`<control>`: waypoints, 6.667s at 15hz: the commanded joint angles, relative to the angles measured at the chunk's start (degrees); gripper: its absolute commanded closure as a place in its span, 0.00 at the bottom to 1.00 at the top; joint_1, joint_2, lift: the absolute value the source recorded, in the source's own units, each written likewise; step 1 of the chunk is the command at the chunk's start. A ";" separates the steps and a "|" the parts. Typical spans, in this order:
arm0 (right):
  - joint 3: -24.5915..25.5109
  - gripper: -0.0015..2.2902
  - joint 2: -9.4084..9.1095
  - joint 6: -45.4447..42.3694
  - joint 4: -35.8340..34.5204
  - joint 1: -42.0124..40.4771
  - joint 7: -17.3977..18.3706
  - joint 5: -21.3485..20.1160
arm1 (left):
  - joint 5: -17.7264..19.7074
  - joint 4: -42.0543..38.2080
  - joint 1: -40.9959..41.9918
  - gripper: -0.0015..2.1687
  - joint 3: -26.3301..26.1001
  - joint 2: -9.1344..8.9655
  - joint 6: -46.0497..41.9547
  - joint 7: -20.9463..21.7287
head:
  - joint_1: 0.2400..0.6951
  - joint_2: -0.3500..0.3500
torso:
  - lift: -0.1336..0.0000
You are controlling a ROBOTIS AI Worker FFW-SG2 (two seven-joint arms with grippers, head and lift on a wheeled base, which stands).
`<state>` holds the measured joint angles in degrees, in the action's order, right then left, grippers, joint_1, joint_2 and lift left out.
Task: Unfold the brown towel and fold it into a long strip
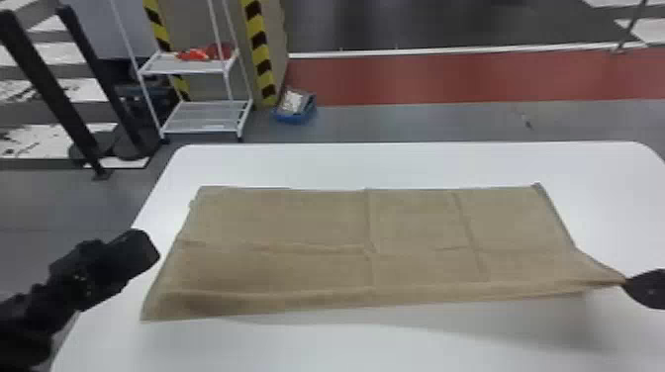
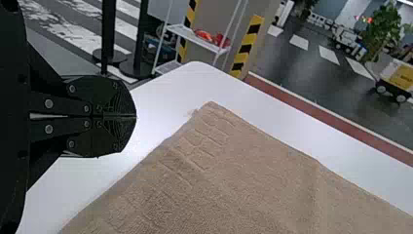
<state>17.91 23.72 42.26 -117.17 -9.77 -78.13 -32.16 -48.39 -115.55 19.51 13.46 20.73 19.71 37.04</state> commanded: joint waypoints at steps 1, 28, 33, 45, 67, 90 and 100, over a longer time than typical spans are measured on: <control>-0.25 0.65 0.01 0.77 1.86 1.86 -0.19 -0.28 | -1.18 -0.02 -2.46 0.99 -0.19 0.27 -2.00 3.48 | 1.00 0.60 | 0.08; 0.02 0.65 -1.66 0.59 1.68 -2.97 -0.19 -1.68 | -3.56 -9.87 10.11 0.44 -0.98 3.70 4.51 26.51 | 1.00 0.50 | 0.08; 0.46 0.65 -2.01 0.59 1.68 -3.67 -0.19 -1.68 | -3.21 -10.22 10.72 0.34 -0.98 3.70 4.86 25.36 | 1.00 0.50 | 0.08; 1.33 0.65 -2.54 0.59 1.60 -4.02 -0.19 -1.68 | -3.47 -5.56 8.97 0.34 -1.60 3.70 2.40 24.22 | 1.00 0.50 | 0.08; -2.80 0.65 -0.69 13.95 27.43 26.65 -0.19 -3.62 | -3.73 16.06 -31.02 0.87 -16.36 1.68 3.80 33.27 | 1.00 0.33 | 0.08; -14.13 0.65 -1.92 14.66 75.16 64.62 0.97 -8.89 | -3.64 59.39 -60.29 0.87 -23.31 -0.34 -2.52 25.45 | 0.97 0.45 | 0.08; -15.63 0.65 -3.50 13.95 77.71 66.99 6.86 -12.40 | -5.14 66.33 -64.33 0.90 -26.29 -1.75 -4.28 21.94 | 0.92 0.41 | 0.08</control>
<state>2.74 20.60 56.29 -39.54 57.05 -71.38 -44.19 -53.36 -49.44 -44.75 -12.72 19.01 15.45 59.10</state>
